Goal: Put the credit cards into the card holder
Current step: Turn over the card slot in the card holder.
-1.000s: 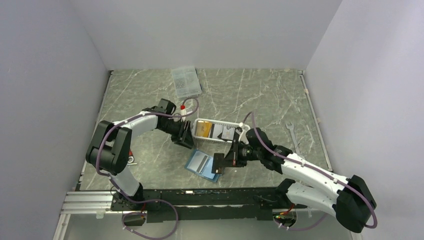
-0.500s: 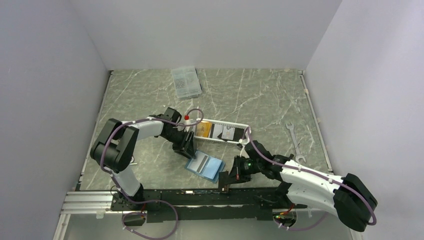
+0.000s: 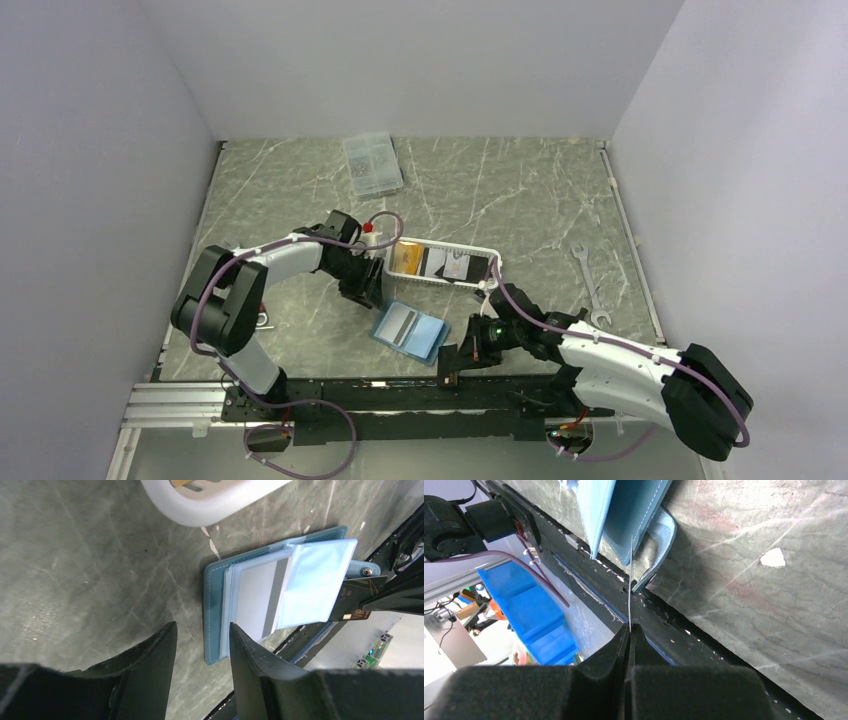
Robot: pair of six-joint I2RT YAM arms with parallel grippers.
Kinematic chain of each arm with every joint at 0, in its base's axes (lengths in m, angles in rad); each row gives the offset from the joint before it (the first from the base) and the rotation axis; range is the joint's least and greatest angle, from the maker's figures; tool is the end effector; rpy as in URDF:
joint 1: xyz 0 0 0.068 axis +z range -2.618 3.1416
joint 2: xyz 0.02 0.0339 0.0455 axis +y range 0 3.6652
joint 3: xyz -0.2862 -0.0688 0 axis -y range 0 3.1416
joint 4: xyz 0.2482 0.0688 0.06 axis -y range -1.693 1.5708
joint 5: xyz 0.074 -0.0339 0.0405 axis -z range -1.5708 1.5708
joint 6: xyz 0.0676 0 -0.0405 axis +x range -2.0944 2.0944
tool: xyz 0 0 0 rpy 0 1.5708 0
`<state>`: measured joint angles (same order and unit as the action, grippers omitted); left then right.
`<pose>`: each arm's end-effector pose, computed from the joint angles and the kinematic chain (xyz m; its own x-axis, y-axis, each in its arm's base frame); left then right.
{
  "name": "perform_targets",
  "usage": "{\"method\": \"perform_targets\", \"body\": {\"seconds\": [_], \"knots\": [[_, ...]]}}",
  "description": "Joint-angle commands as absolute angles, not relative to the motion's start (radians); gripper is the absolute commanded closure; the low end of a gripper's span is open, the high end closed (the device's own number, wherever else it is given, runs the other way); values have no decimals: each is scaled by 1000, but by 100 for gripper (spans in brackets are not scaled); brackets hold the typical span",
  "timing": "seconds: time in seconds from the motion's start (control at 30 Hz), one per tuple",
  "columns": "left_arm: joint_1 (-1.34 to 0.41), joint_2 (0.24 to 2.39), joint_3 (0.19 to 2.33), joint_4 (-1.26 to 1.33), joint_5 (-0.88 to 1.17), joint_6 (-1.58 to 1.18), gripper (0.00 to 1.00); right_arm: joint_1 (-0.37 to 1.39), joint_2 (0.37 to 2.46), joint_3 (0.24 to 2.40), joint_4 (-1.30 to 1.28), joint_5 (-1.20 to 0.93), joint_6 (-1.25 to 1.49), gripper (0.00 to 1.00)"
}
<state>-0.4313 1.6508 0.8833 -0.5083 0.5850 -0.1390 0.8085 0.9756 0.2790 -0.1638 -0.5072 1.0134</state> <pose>0.2579 -0.1598 0.1449 -0.9293 0.3005 -0.2147 0.3692 0.7390 -0.5635 0.0972 0.1494 0.1364 -0.9991 0.0278 -0.0325 -0.0058 0.6634 0.7482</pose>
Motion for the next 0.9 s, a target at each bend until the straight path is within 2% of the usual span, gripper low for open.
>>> {"method": "perform_targets", "body": {"seconds": [0.0,0.37,0.67,0.87], "knots": [[-434,1656,894,-495,541,-124,52,810,961,267,-129,-510,1020,100],[-497,1788,924,-505,653,-120,52,801,998,248,-83,-476,1033,100],[-472,1674,936,-510,869,-121,55,775,1077,239,-79,-469,1009,100],[-475,1688,940,-489,998,-137,57,769,1136,248,-84,-454,995,100]]}}
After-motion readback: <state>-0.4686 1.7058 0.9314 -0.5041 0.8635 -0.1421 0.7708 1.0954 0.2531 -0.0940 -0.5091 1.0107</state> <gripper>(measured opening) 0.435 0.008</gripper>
